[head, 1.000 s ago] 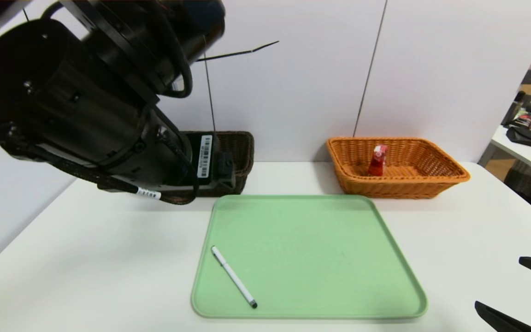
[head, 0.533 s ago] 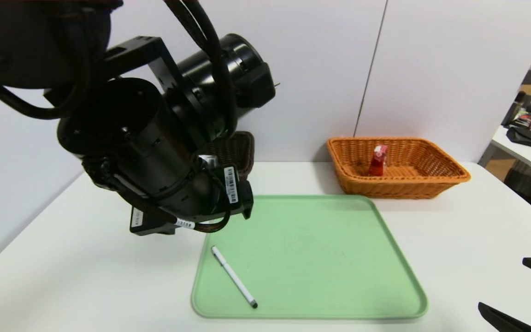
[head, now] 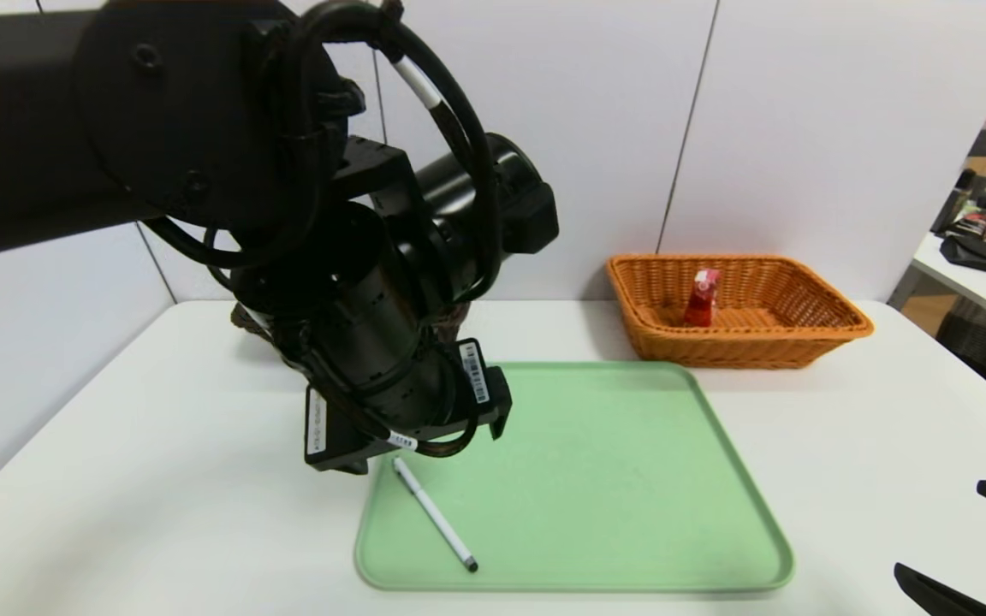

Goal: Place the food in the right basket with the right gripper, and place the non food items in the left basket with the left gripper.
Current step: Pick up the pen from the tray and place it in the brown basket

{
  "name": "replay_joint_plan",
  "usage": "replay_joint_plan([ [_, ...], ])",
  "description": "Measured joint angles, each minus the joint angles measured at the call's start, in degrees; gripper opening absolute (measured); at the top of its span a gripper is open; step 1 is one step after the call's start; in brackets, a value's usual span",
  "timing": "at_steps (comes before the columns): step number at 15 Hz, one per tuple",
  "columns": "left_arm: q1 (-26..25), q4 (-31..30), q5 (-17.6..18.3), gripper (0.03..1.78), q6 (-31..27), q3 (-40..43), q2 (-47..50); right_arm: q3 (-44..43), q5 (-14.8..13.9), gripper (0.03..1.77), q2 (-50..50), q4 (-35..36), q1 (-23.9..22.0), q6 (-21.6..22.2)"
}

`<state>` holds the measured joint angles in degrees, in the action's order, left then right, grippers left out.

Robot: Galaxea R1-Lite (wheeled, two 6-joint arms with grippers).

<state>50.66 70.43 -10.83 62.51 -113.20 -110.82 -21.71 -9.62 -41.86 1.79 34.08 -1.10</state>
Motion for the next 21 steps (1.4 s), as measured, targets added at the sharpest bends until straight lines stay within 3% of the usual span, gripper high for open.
replay_joint_plan([
  [5, -2.73, -0.11, 0.79, 1.69, 1.35, 0.06, -2.71, 0.07, 0.12, 1.70, 0.05, 0.07, 0.00, -0.11],
  [11, -6.18, 0.00, 6.39, 1.69, 5.60, 0.66, -5.66, -0.11, 0.06, 1.70, -0.11, 0.16, 0.06, -0.11],
  [21, -8.52, -3.97, 7.13, 1.69, 6.28, 5.07, -8.58, 0.05, 0.12, 1.70, -0.15, 0.11, 0.01, -0.11],
])
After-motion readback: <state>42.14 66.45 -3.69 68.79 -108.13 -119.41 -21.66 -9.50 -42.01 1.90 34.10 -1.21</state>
